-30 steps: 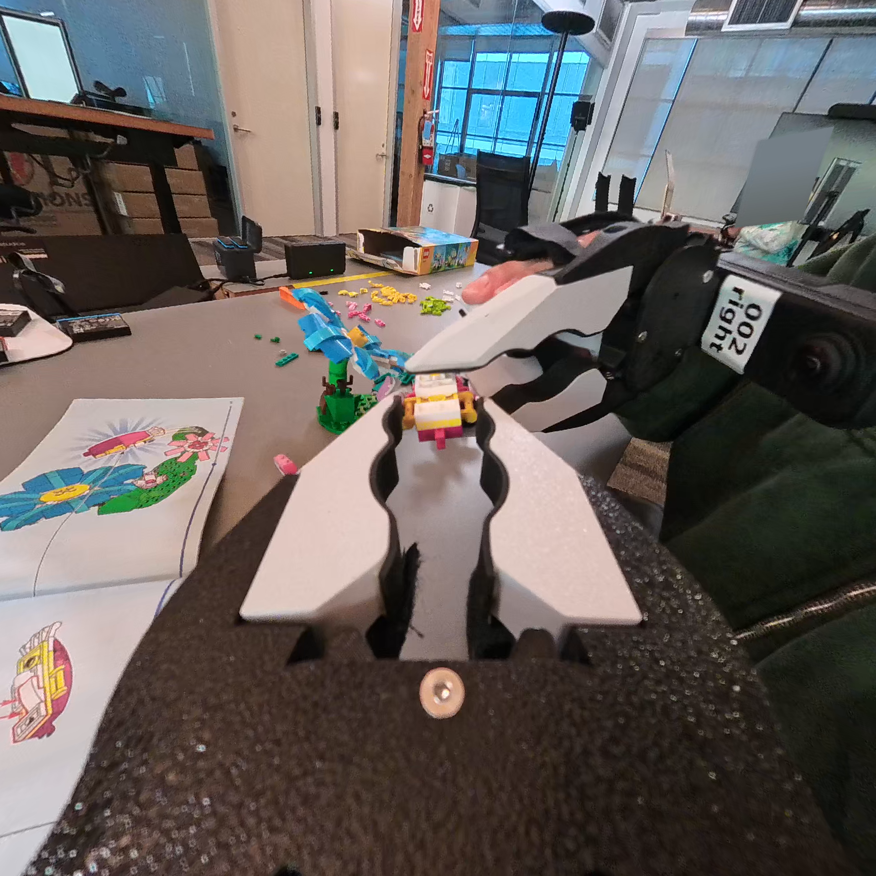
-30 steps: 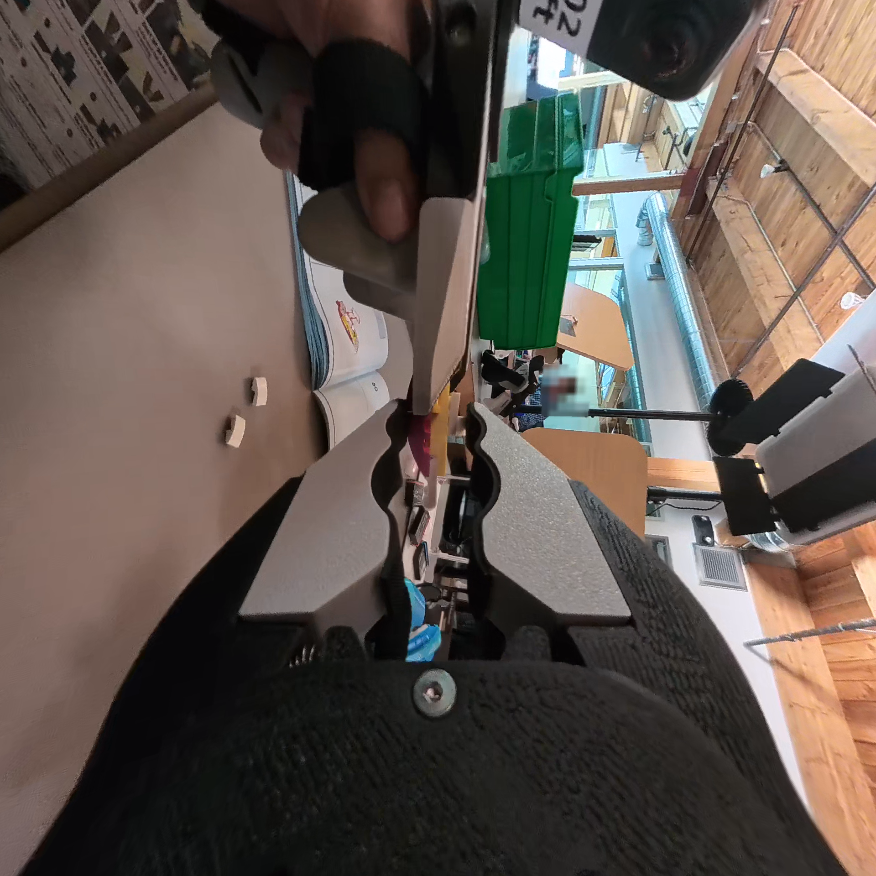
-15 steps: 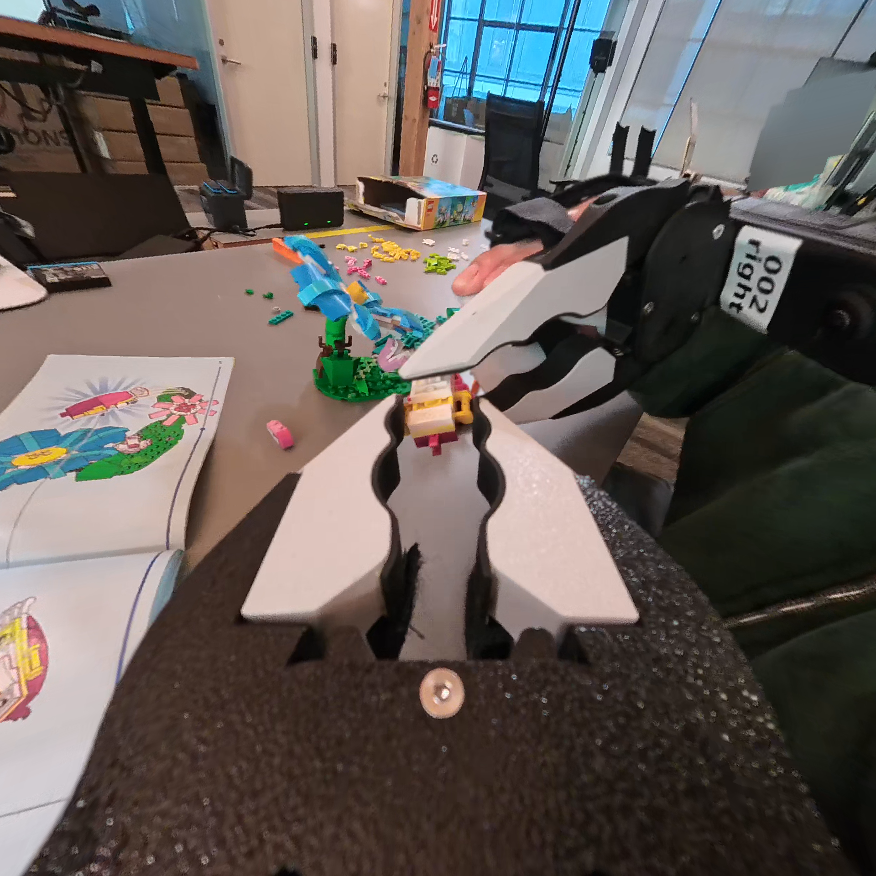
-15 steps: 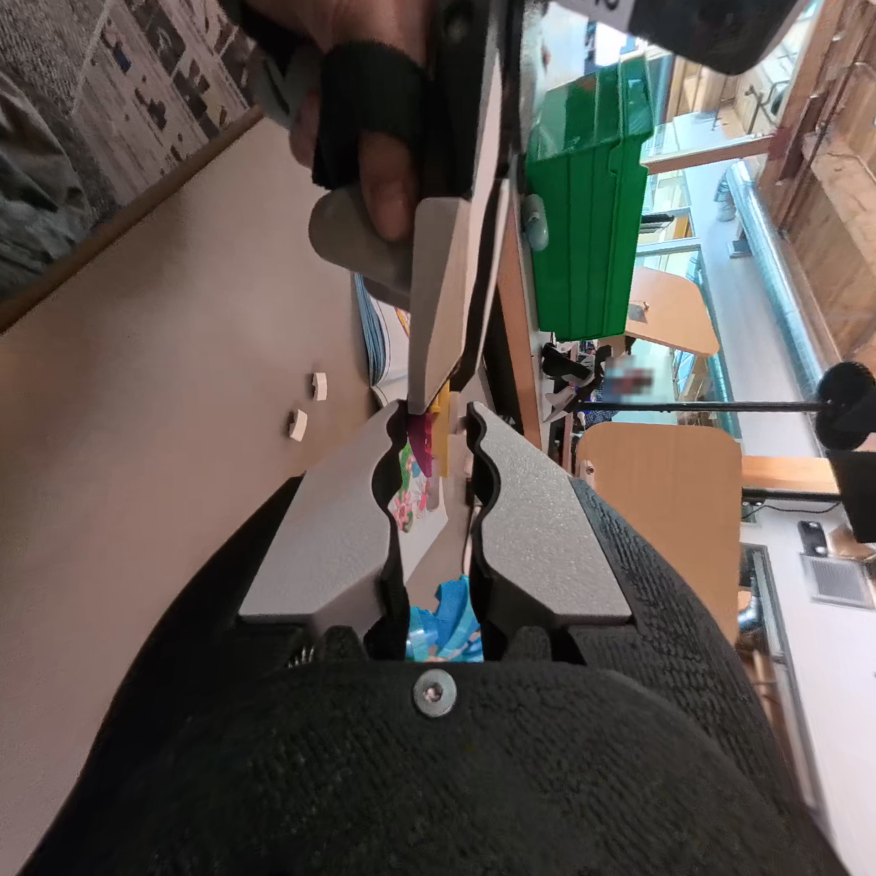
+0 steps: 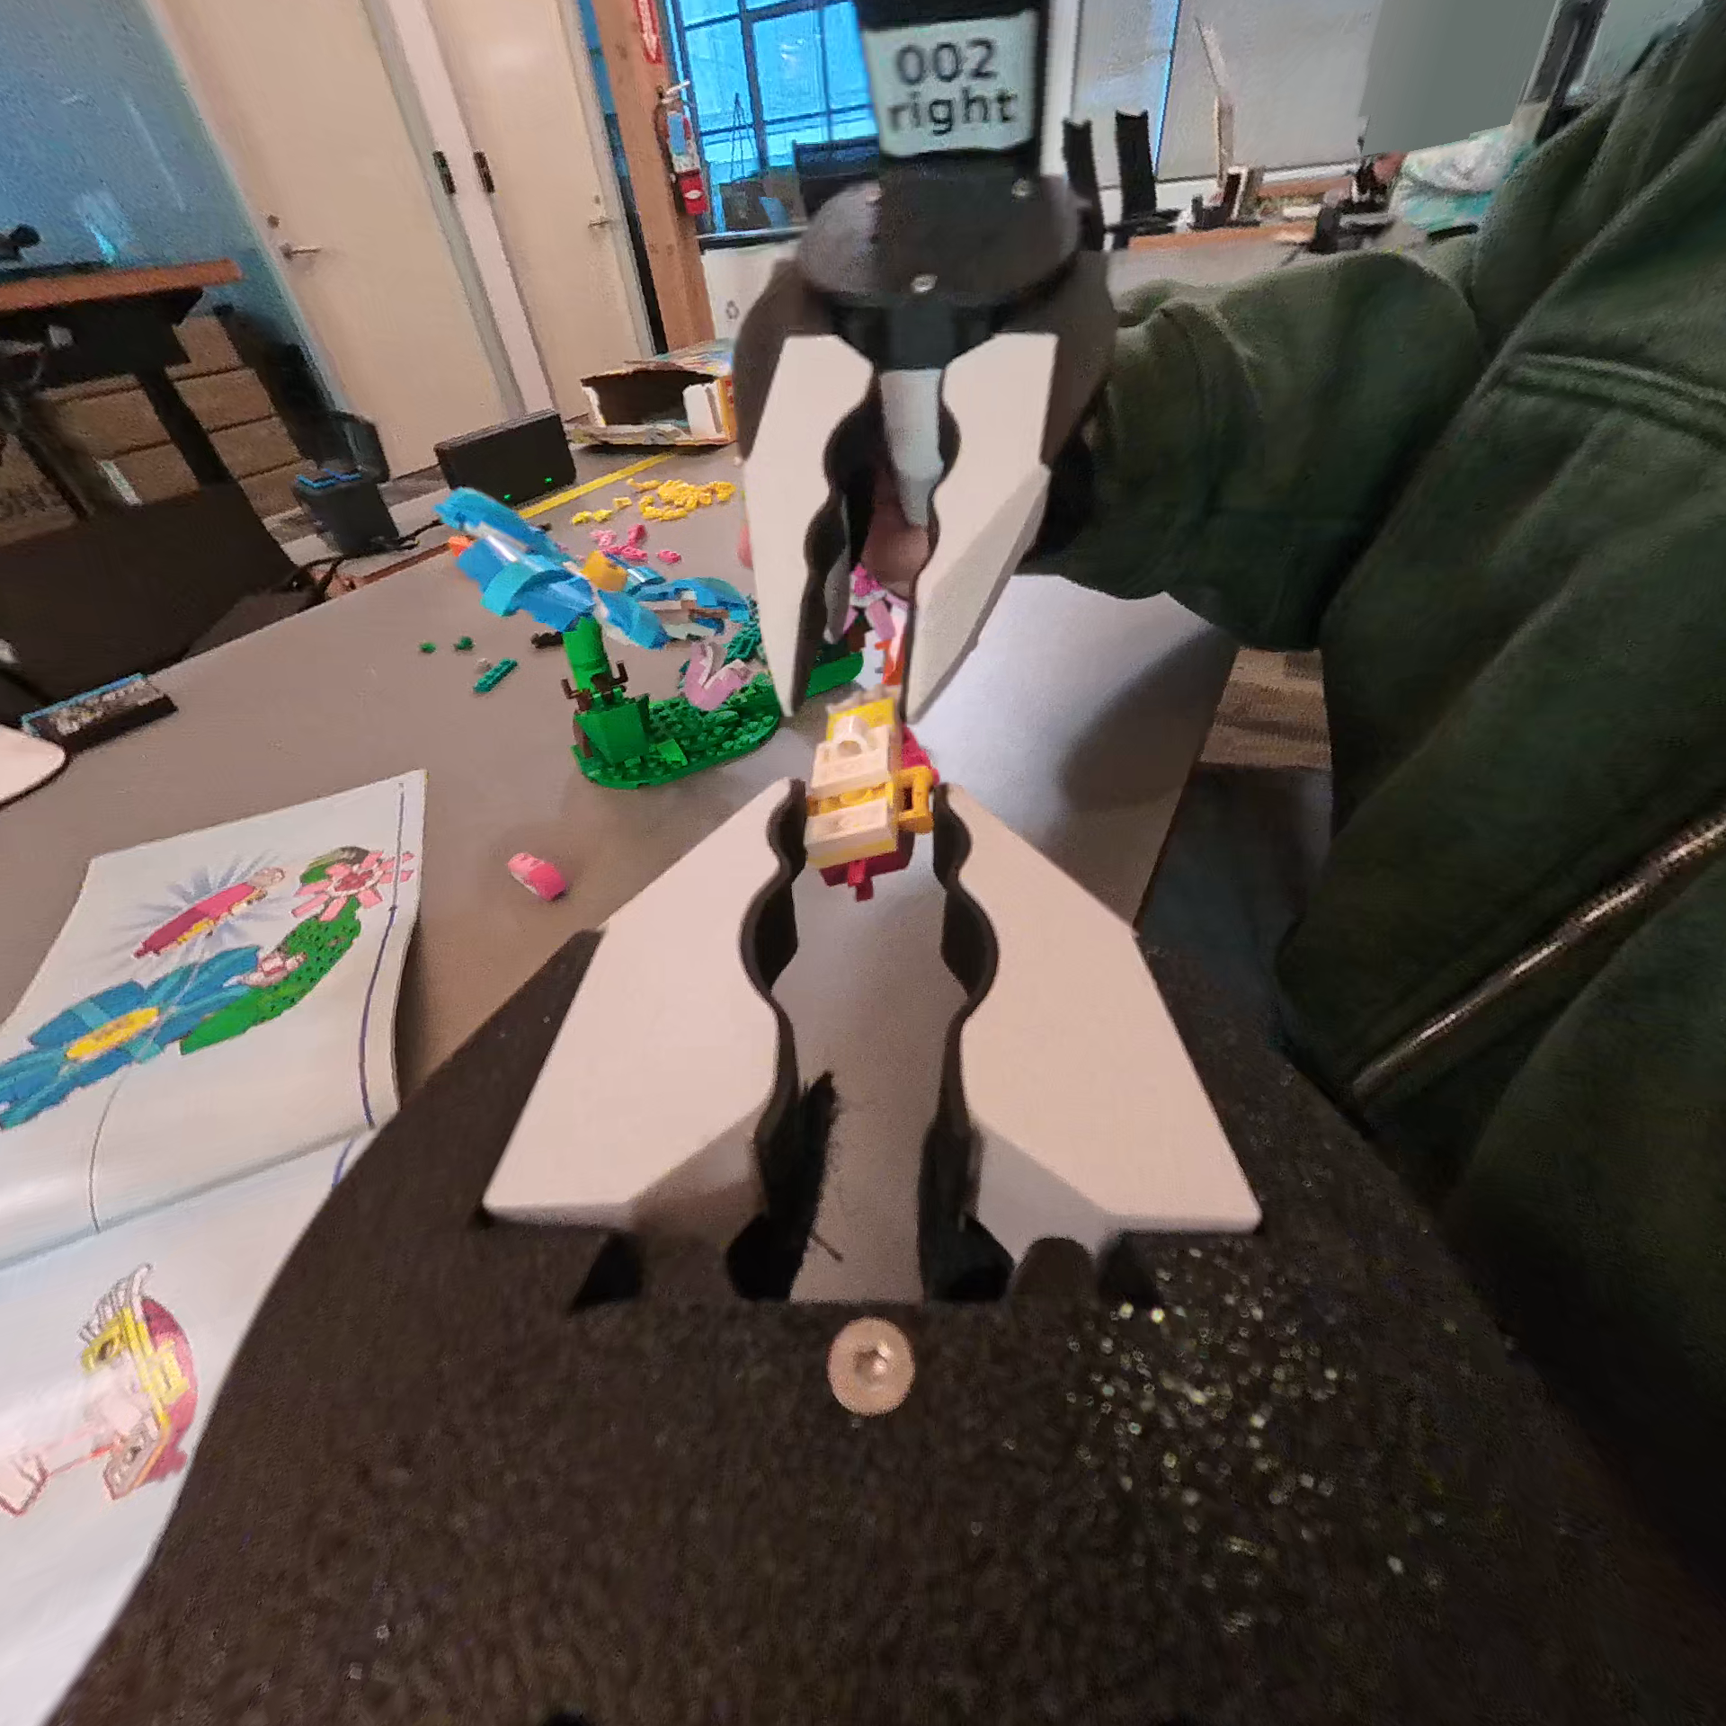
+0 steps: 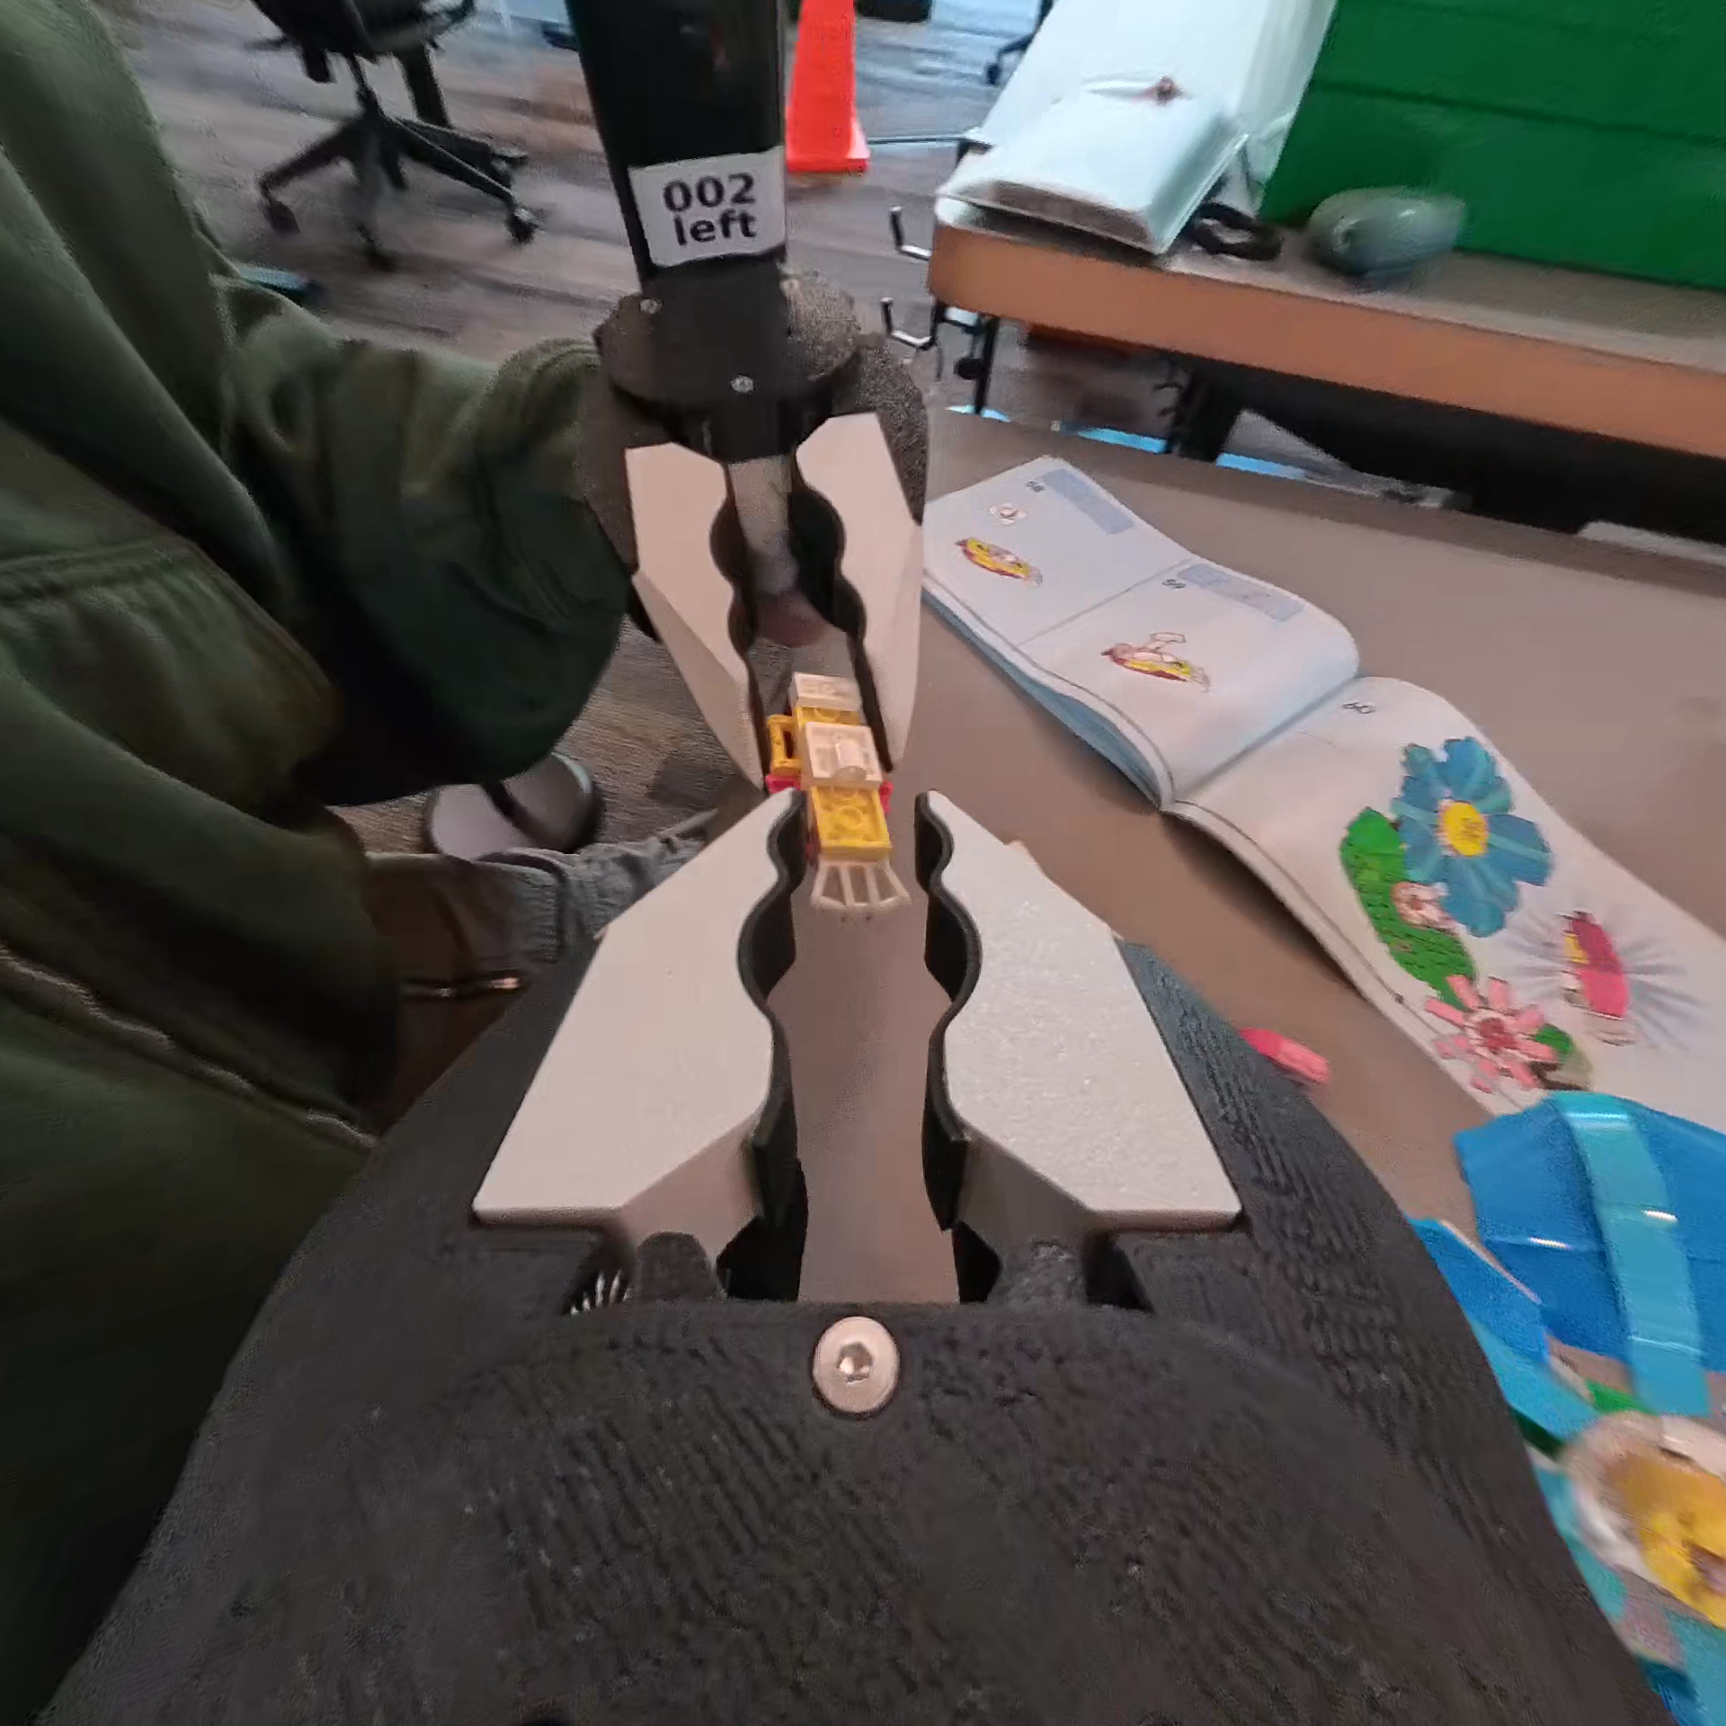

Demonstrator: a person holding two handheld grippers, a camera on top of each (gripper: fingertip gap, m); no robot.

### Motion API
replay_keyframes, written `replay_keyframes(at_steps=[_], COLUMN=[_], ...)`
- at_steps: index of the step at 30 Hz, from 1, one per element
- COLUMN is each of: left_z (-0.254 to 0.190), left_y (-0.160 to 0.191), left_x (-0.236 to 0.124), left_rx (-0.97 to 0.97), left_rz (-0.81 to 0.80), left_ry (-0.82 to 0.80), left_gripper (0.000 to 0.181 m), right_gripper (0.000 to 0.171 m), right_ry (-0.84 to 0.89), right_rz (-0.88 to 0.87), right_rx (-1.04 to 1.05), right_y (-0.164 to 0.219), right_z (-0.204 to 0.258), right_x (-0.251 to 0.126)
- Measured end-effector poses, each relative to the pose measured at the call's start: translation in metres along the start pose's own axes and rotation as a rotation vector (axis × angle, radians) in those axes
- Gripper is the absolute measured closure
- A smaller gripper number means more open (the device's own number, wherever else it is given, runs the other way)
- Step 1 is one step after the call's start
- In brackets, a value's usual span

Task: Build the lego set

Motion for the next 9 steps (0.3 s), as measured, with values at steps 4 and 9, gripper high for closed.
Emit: replay_keyframes(at_steps=[4,9], left_z=[-0.007,-0.011], left_y=[0.000,0.007], left_x=[0.001,0.004], left_rx=[0.044,0.038], left_rz=[-0.002,0.027], left_ry=[0.028,0.057], left_gripper=[0.157,0.157], right_gripper=[0.150,0.156], right_ry=[-0.107,-0.126], right_rz=[0.028,0.069], right_rx=[0.033,0.024], right_y=[0.006,0.013], right_z=[0.008,0.012], right_x=[0.006,0.010])
Point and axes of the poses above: each gripper's, where its closed fingertips meet, x out along the fingers, y out of its underside, z = x × y across the jaws, the point moved 3 cm from there along -x, back along the fingers, and after that the axes turned 10 degrees about z, right-handed, at the moved point
